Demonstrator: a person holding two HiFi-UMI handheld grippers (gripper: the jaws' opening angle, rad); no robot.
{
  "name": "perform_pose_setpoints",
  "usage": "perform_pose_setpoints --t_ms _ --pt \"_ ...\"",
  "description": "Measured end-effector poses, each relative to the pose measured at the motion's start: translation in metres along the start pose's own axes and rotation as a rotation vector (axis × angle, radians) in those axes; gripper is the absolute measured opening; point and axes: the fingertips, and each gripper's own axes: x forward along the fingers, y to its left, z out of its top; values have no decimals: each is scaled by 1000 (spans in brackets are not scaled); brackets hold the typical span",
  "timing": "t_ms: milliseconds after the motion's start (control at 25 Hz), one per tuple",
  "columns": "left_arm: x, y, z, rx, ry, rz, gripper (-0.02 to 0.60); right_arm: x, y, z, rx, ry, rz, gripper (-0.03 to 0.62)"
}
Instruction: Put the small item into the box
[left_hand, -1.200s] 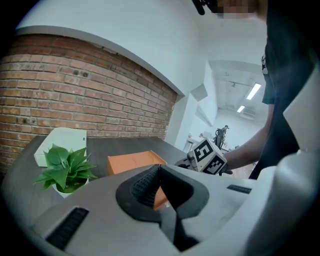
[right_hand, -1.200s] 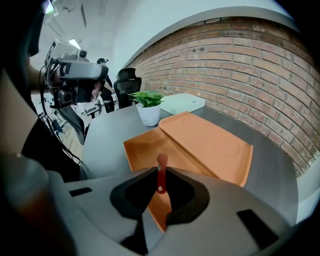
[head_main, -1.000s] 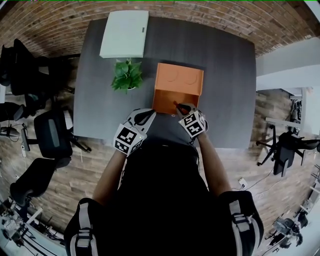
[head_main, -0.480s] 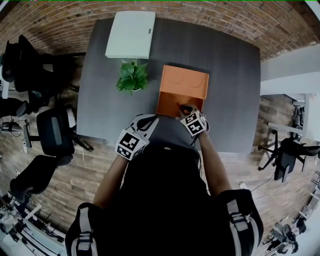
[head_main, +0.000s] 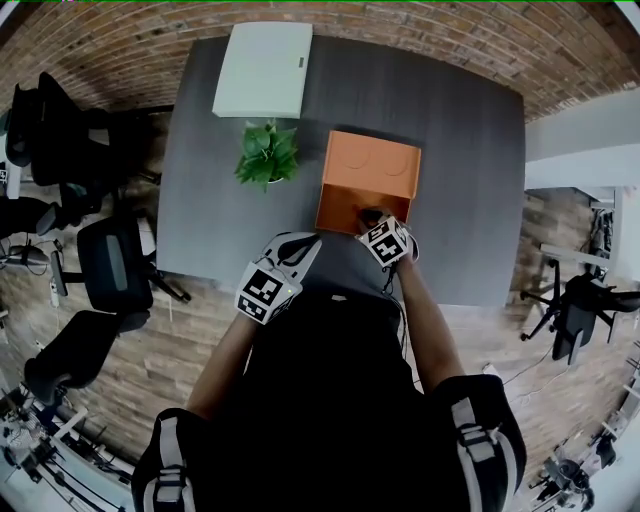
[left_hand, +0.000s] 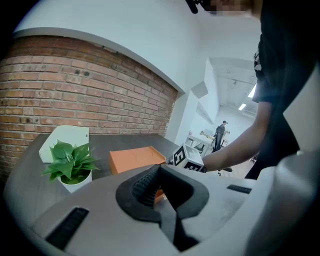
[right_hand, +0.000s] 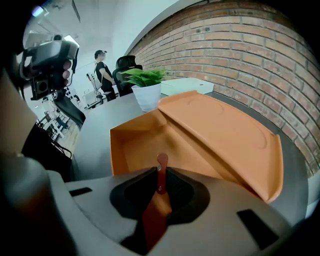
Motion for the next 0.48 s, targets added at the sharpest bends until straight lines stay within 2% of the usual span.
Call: perform_pose_setpoints --t_ms 480 --pt "-4 5 4 16 -13 -10 23 10 -3 0 6 32 -24 66"
